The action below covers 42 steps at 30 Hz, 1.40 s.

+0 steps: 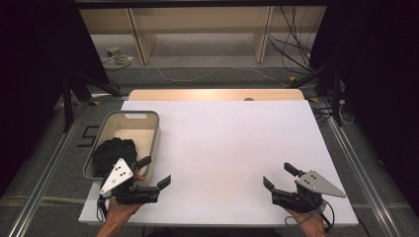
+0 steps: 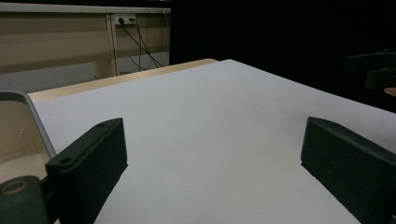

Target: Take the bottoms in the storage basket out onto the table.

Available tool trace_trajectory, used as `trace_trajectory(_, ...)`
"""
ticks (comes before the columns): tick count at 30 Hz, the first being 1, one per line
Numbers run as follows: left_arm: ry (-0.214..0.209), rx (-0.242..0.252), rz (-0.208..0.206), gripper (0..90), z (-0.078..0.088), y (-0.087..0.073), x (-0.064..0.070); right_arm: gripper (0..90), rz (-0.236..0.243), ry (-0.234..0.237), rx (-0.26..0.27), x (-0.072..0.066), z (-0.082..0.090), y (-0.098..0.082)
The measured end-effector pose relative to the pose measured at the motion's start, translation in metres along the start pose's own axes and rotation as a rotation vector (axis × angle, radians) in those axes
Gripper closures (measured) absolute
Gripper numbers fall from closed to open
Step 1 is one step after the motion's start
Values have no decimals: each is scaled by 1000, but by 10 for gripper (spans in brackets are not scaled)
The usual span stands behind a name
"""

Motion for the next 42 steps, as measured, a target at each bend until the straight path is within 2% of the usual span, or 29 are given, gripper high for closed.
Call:
trace_trajectory(2, 3, -5, 8, 65, -2, 1, -1, 180, 1, 1, 1, 0, 0, 0)
trace_trajectory(13, 35, -17, -8, 60, -12, 9, 0, 183, -2, -1, 4, 0, 0, 0)
trace_trajectory(18, 52, -26, 0, 60, -20, 12, -2, 183, -3, 1, 1, 1, 0, 0)
trace_trajectory(19, 44, -41, 23, 58, -23, 14, -2, 183, -3, 1, 2, 1, 1, 0)
trace_trajectory(20, 43, -45, 25, 56, -24, 14, -3, 183, -3, 0, 3, 1, 1, 0)
trace_trajectory(25, 66, -48, 11, 57, -30, 18, -5, 184, -10, -2, 4, 2, 1, 0)
trace_trajectory(28, 66, -52, 18, 59, -33, 20, -5, 184, -14, -3, 2, 2, 1, -1)
trace_trajectory(29, 52, -63, 38, 59, -36, 21, -3, 185, -15, -2, 2, 2, 1, -1)
trace_trajectory(31, 50, -69, 43, 59, -38, 22, -2, 185, -15, -1, 4, 2, 1, 0)
trace_trajectory(37, 39, -124, 28, 59, -57, 25, 5, 185, -14, 7, 3, 0, 1, 0)
trace_trajectory(40, 33, -143, 7, 60, -63, 26, 6, 185, -16, 8, 5, 0, 2, 0)
trace_trajectory(42, 36, -141, 12, 63, -64, 26, 6, 185, -15, 8, 6, 0, 2, 0)
Point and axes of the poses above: each handheld gripper's, and its own axes: z roughly backward along the jaws, y roughly out of its top, x roughly to its right, the point moved 6 cm from there along -z, roughly forward along the jaws, and after that the axes turned 10 degrees about y, right-handed, at the moved point
